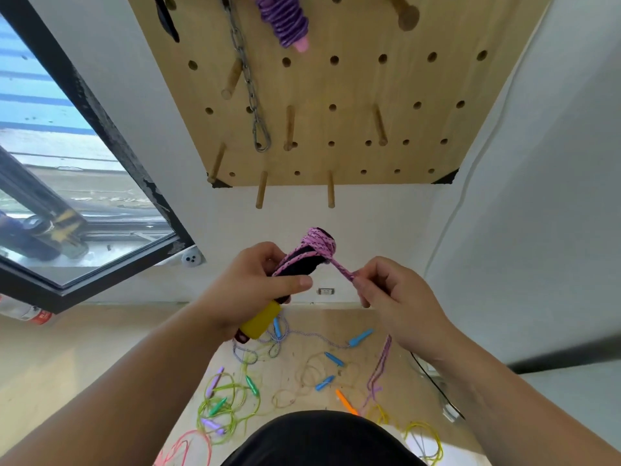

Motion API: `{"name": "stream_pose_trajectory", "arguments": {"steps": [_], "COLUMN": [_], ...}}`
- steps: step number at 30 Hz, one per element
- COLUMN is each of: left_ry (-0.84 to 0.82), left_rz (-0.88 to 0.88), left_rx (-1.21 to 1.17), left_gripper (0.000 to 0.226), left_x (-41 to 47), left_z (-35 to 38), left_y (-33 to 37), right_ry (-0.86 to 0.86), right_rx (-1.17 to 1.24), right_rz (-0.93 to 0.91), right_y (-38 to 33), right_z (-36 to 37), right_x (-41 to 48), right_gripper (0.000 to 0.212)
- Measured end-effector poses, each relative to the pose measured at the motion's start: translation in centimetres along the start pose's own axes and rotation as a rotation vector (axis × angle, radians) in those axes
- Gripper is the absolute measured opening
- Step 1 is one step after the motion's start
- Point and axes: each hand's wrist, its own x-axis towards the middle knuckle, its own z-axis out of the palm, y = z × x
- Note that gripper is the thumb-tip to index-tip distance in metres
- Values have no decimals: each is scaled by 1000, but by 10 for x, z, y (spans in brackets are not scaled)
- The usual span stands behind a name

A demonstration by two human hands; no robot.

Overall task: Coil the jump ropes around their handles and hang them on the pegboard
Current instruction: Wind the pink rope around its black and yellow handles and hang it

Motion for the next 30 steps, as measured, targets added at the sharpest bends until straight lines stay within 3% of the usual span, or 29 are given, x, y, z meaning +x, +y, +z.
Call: {"name": "stream_pose_trajectory", "arguments": {"steps": [5,7,14,18,21,25,30], "left_ry": [-258,-346,-548,-408,-292,-113,61], "left_rz": [81,120,183,269,266,223,87], "left_rx": [-237,-244,290,828,1012,914,584], "left_gripper": [64,64,38,40,41,39,41], "left_x": [-10,-11,-18,-17,-11,-2,2], "left_z": [0,-2,-1,12,15,8,4], "left_y": [0,-1,-2,-6,-11,-16,-23], "right_ry": [-201,-247,-451,-488,-459,-315,-117], "right_rx": [160,194,-378,-693,-785,-790,-454], "right_rz": [37,61,56,-85,-141,-145,-179], "right_y": [17,25,22,-8,-27,-26,-16], "right_z": [-6,-8,-23,-13,7,27,29], "right_x": [-1,3,35,53,52,38,15], "right_gripper": [16,13,25,27,23,25,19]}}
